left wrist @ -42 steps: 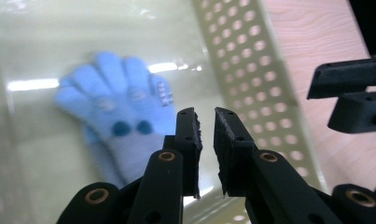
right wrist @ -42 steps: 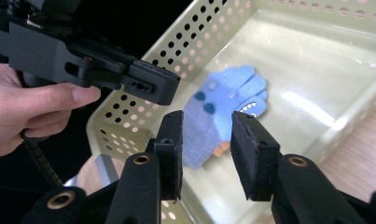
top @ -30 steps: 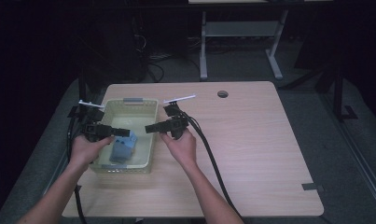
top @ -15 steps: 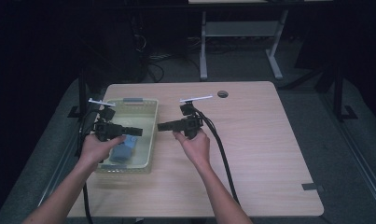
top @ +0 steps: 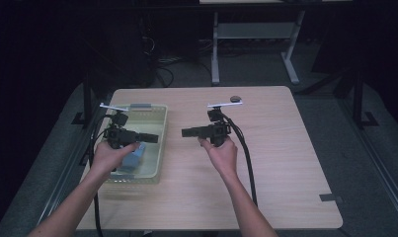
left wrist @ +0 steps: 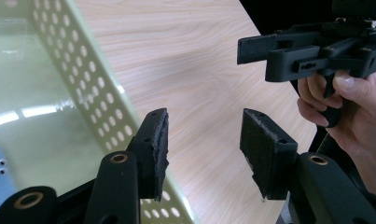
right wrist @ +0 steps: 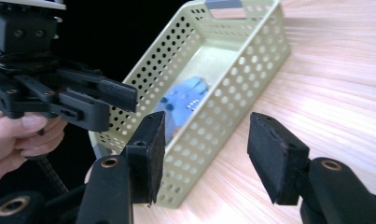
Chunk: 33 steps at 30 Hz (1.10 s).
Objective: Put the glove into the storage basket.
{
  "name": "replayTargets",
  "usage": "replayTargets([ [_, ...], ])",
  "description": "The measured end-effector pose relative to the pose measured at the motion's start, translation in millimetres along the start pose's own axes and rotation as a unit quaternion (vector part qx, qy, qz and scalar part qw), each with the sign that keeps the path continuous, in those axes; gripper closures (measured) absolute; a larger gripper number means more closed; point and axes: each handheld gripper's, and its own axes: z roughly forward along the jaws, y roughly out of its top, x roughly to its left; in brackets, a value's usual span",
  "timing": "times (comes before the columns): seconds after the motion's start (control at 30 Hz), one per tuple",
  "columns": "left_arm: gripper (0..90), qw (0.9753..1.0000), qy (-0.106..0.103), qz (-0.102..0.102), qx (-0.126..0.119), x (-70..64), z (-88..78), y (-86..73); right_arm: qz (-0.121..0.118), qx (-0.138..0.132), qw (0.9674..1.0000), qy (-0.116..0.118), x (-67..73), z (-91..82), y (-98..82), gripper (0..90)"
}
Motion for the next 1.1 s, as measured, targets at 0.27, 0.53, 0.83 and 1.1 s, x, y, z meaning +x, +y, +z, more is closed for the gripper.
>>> replayTargets([
  [0.27,47.5,0.9998,-0.015,0.016,0.004,-17.3,17.2,4.1,0.007,-0.015,0.9998,-0.011,-11.6,-23.8,-4.4,43.6],
  [0.53,46.2,0.9991,-0.025,0.032,0.011,-33.3,36.5,7.3,0.014,-0.022,0.9994,-0.023,-22.5,-42.6,-9.7,42.7],
  [0.83,45.0,0.9981,-0.036,0.047,0.017,-50.5,57.0,9.8,0.025,-0.038,0.9983,-0.037,-36.3,-71.0,-19.3,41.7],
  [1.1,43.1,0.9971,-0.043,0.058,0.022,-63.3,73.3,11.6,0.036,-0.043,0.997,-0.054,-51.1,-93.4,-29.3,40.5],
])
